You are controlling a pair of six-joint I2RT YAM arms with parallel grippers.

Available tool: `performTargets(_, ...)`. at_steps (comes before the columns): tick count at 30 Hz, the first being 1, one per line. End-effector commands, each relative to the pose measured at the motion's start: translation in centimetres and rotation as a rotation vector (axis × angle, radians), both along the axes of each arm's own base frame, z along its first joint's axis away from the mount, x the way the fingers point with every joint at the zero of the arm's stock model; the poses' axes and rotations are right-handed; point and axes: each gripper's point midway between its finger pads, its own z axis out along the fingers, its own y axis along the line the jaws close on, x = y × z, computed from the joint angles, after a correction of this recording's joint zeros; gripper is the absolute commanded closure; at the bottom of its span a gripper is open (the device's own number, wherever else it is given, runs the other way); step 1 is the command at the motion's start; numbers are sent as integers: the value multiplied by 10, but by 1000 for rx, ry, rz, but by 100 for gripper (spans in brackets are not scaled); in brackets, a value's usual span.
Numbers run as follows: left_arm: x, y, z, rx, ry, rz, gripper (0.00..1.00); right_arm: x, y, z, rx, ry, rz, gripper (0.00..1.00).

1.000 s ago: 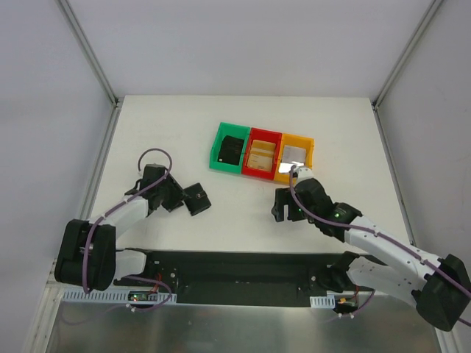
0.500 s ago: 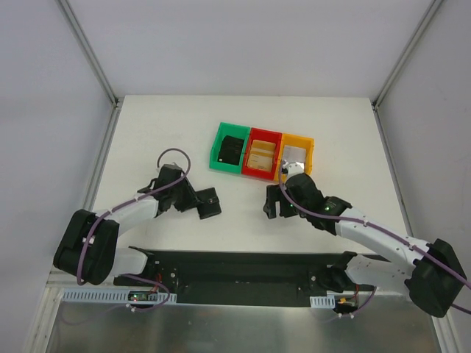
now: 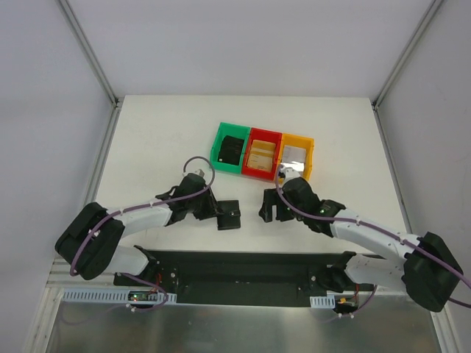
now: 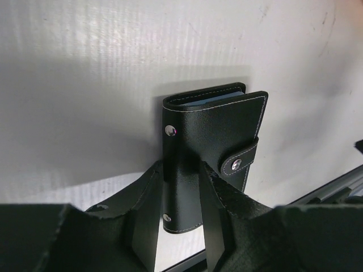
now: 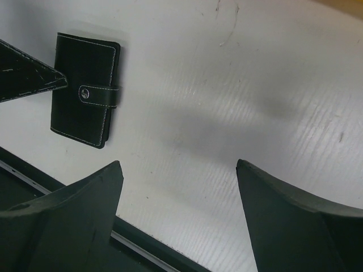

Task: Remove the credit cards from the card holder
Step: Move the card holder to the center of the board, then pick up the card holder from the center of the board.

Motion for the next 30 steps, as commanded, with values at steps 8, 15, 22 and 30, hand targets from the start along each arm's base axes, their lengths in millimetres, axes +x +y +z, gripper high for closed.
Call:
performTargets(8, 2, -42, 16, -104, -29, -29, 70, -6, 33, -24, 104, 80, -17, 21)
performTargets(15, -2, -49, 14, -134, -21, -53, 68, -7, 54, -38, 115, 145, 22, 32)
performTargets(22, -3, -39, 32, -128, -90, -57, 55, -7, 64, -46, 128, 174, 28, 34)
performTargets(30, -9, -29, 16, -60, -58, -55, 65, -7, 73, -51, 147, 204, 28, 36)
